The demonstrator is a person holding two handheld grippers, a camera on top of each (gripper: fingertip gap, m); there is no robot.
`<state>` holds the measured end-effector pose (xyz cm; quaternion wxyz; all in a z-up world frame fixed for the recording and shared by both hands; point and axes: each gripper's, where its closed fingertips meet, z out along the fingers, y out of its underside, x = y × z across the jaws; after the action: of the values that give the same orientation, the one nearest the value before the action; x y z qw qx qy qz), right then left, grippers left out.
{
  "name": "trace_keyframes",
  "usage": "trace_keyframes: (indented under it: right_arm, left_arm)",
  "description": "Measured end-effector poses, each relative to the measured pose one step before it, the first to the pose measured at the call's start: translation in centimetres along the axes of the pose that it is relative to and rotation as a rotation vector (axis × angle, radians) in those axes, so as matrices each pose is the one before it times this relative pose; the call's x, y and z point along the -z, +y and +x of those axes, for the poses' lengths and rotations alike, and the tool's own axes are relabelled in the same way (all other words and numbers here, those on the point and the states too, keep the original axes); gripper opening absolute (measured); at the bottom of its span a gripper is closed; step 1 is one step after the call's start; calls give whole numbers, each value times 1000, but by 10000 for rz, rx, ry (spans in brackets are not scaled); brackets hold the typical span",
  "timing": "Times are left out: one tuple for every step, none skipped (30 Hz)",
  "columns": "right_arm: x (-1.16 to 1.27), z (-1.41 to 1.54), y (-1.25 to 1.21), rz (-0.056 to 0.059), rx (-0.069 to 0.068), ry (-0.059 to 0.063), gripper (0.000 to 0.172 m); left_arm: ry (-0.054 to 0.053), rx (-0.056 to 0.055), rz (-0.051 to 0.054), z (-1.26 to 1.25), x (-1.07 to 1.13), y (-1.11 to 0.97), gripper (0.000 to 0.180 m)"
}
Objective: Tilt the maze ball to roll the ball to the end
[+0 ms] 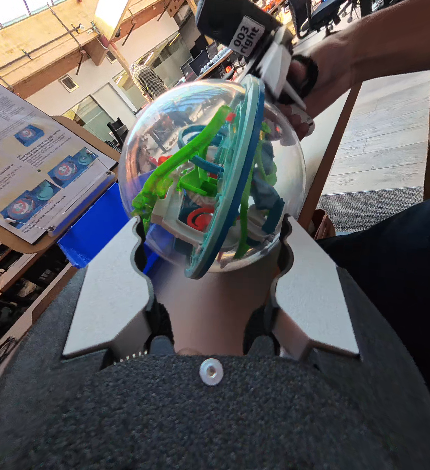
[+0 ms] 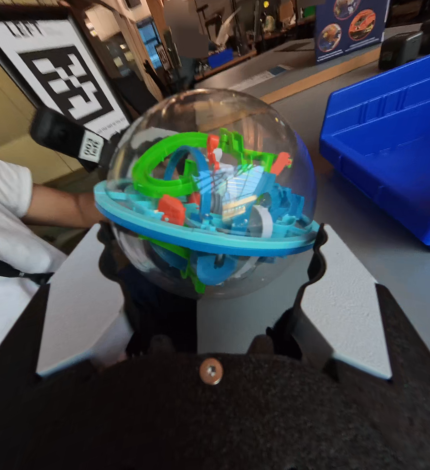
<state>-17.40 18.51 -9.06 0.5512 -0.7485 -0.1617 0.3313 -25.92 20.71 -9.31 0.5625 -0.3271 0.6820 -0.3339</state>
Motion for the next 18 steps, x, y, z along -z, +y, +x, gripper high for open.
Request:
trace_keyframes:
  right_arm:
    - [-347,218,315,-245,483,331,151]
    - [-199,16,-111,-8,56,139,151]
    - [-97,54,-120,11,-31,54,151]
    - [-88,86,-117,47,-97,34,151]
    - [-63,166,-142,67,-188,48,151]
    - [-64,178,-177,81,-274,71,150]
    - [-49,112,-201,43,-355,106,150]
    - [-65,27,-201,-31,-451,130,150]
    - [-40,-151,-207,-124,-503,123,150]
    - [-54,-359,-24,-281,-234,122,152]
    - [-109,-350,168,-375,-68,230,155]
    - [45,-292,12,-268,-421,216,155]
    - [120,-119,56,-294,-441,221,154]
    - [-1,77,337,-362,76,304,153]
    - [-155,236,594,-401,255,374,153]
    - [-145,125,321,-241,249,289,150]
    - [-100,-29,67,-51,148,123,144]
    - [-145,-91,64,-43,28,-27,138]
  left_arm:
    - [20,152,-12,-138,33,129,105]
    - [39,124,-16,-160,88,170,104]
    - [59,180,40,-152,101,84,103]
    - [61,248,63,-177,89,40,101]
    - [50,284,75,-229,84,10,97]
    - [51,357,78,-278,93,-28,94]
    - [82,469,77,-278,91,-86,90]
    - [155,560,123,-195,116,-217,88]
    - [165,633,274,-182,159,-476,87]
    - [169,728,373,-233,184,-703,87]
    - [220,844,236,-272,128,-583,87]
    - [273,863,-8,-306,33,-206,86]
    - [209,932,-90,-449,32,26,84]
    - [157,1045,39,-605,62,6,78]
    - [65,1047,150,-823,147,-57,68]
    - [52,859,329,-847,264,-337,60]
    - [15,563,233,-806,270,-283,51]
    - [-25,379,6,-745,137,-57,59]
